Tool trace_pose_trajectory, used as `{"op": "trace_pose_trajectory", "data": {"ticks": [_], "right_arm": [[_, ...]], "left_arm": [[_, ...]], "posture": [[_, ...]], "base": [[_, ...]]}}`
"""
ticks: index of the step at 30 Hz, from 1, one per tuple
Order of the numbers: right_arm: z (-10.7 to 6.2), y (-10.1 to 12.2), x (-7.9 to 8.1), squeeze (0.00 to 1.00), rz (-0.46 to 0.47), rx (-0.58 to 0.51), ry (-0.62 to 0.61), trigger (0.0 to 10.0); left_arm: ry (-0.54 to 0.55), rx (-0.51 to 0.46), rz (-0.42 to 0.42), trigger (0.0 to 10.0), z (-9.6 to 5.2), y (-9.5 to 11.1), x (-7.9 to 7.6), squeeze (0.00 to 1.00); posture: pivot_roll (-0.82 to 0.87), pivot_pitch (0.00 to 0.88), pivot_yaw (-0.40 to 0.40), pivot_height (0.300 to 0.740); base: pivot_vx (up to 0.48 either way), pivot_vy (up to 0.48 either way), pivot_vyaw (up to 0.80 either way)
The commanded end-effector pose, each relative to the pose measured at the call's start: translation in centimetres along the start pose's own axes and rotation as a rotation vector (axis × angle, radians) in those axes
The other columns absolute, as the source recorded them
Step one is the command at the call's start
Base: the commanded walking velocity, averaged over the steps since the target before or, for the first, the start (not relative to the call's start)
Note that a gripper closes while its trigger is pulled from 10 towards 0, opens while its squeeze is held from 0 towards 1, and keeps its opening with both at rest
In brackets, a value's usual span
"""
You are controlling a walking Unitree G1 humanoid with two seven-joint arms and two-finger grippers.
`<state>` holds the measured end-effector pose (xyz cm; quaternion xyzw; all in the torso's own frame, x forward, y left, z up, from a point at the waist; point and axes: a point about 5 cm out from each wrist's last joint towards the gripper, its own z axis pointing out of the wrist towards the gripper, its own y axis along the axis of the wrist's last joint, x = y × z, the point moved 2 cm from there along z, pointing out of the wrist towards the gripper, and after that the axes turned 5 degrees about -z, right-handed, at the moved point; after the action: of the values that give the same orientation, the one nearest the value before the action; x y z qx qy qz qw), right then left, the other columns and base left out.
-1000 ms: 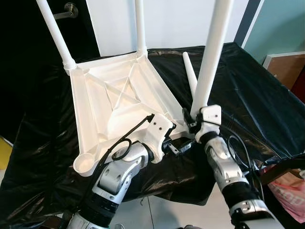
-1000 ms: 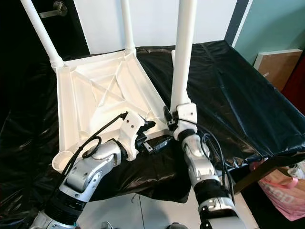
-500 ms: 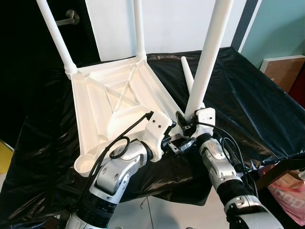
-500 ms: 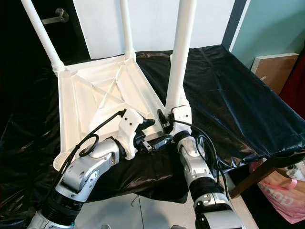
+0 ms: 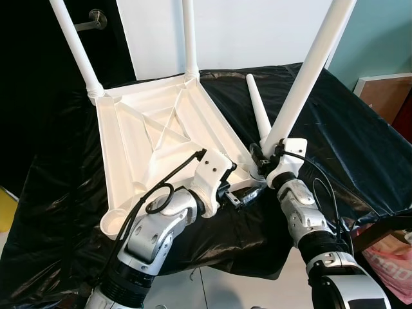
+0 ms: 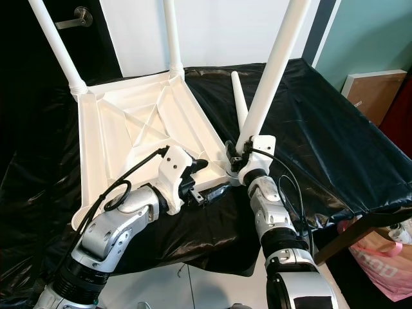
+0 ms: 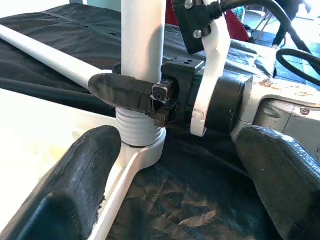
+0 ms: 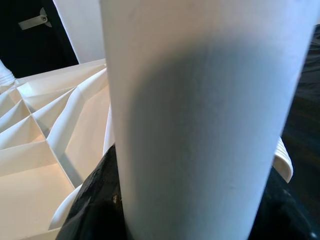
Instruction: Building children table
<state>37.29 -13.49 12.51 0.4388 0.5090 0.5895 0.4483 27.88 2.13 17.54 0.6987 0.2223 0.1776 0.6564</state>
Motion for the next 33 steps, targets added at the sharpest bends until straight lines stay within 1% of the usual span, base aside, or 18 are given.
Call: {"op": "trace_pose_trajectory", "data": {"ticks": [1, 4, 5, 7, 8, 10, 11, 14, 18, 20, 22, 23, 24, 26, 28, 30, 33], "right_arm": [[-0.9, -2.4, -0.4, 0.0, 0.028, 0.1, -0.017, 10.0], [-1.0, -2.6, -0.5, 0.0, 0.02, 0.105, -0.015, 10.0], [-1.1, -2.7, -0.4, 0.0, -0.021, 0.106, 0.0, 10.0], [-1.1, -2.7, -0.4, 0.0, -0.021, 0.106, 0.0, 10.0], [-1.2, -2.8, -0.2, 0.0, -0.065, 0.101, 0.02, 10.0], [-1.2, -2.8, -0.2, 0.0, -0.065, 0.101, 0.02, 10.0], [-1.3, -3.1, -0.1, 0.0, -0.092, 0.112, 0.033, 10.0], [-1.3, -3.6, -0.1, 0.0, -0.089, 0.143, 0.028, 10.0], [-1.3, -3.7, -0.2, 0.0, -0.087, 0.151, 0.021, 10.0], [-1.3, -3.3, 0.1, 0.0, -0.121, 0.114, 0.048, 10.0], [-1.3, -3.3, 0.1, 0.0, -0.121, 0.114, 0.048, 10.0], [-1.3, -3.1, 0.2, 0.0, -0.133, 0.093, 0.064, 10.0], [-1.5, -3.1, 0.4, 0.0, -0.157, 0.067, 0.091, 10.0], [-1.7, -3.1, 0.6, 0.0, -0.174, 0.048, 0.111, 10.0], [-1.7, -3.1, 0.6, 0.0, -0.174, 0.048, 0.111, 10.0], [-2.1, -3.2, 1.0, 0.0, -0.199, 0.016, 0.145, 10.0], [-2.3, -3.4, 1.2, 0.0, -0.207, 0.002, 0.159, 10.0]], "left_arm": [[-0.019, 0.013, -0.006, 10.0, 0.0, -0.2, -0.4, 0.0], [-0.016, 0.014, -0.006, 10.0, -0.1, -0.2, -0.4, 0.0], [-0.014, 0.014, -0.007, 10.0, -0.2, -0.2, -0.3, 0.0], [-0.014, 0.014, -0.007, 10.0, -0.2, -0.2, -0.3, 0.0], [-0.013, 0.014, -0.007, 10.0, -0.2, -0.2, -0.3, 0.0], [-0.013, 0.014, -0.007, 10.0, -0.2, -0.2, -0.3, 0.0], [-0.012, 0.014, -0.008, 10.0, -0.2, -0.1, -0.3, 0.0], [-0.01, 0.014, -0.008, 10.0, -0.4, 0.0, -0.3, 0.0], [-0.01, 0.014, -0.008, 10.0, -0.4, 0.0, -0.3, 0.0], [-0.008, 0.015, -0.006, 10.0, -0.5, 0.1, -0.2, 0.0], [-0.008, 0.015, -0.006, 10.0, -0.5, 0.1, -0.2, 0.0], [-0.007, 0.015, -0.006, 10.0, -0.5, 0.1, -0.2, 0.0], [-0.007, 0.016, -0.006, 10.0, -0.6, 0.2, -0.2, 0.0], [-0.007, 0.016, -0.006, 10.0, -0.7, 0.2, -0.2, 0.0], [-0.007, 0.016, -0.006, 10.0, -0.7, 0.2, -0.2, 0.0], [-0.005, 0.02, -0.005, 10.0, -0.9, 0.3, -0.1, 0.0], [-0.005, 0.023, -0.003, 10.0, -1.0, 0.3, -0.1, 0.0]], "posture": [[-0.09, 0.049, -0.004, 0.74], [-0.09, 0.052, -0.005, 0.74], [-0.09, 0.054, -0.003, 0.74], [-0.09, 0.054, -0.003, 0.74], [-0.09, 0.057, 0.0, 0.74], [-0.09, 0.057, 0.0, 0.74], [-0.09, 0.059, 0.001, 0.74], [-0.08, 0.061, 0.006, 0.74], [-0.08, 0.061, 0.006, 0.74], [-0.08, 0.062, 0.007, 0.74], [-0.08, 0.062, 0.007, 0.74], [-0.08, 0.062, 0.007, 0.74], [-0.07, 0.067, 0.016, 0.74], [-0.07, 0.069, 0.018, 0.74], [-0.07, 0.069, 0.018, 0.74], [-0.06, 0.075, 0.027, 0.74], [-0.06, 0.077, 0.032, 0.74]], "base": [[0.0, 0.0, 0.0], [0.0, 0.0, 0.0], [0.0, 0.0, 0.0], [0.0, 0.0, 0.0], [0.0, 0.0, 0.0], [0.0, 0.0, 0.0], [0.0, 0.0, 0.0], [0.0, 0.0, 0.0], [0.0, 0.0, 0.0], [0.0, 0.0, 0.0], [0.0, 0.0, 0.0], [0.0, 0.0, 0.0], [0.0, 0.0, 0.0], [0.0, 0.0, 0.0], [0.0, 0.0, 0.0], [0.0, 0.0, 0.0], [0.0, 0.0, 0.0]]}}
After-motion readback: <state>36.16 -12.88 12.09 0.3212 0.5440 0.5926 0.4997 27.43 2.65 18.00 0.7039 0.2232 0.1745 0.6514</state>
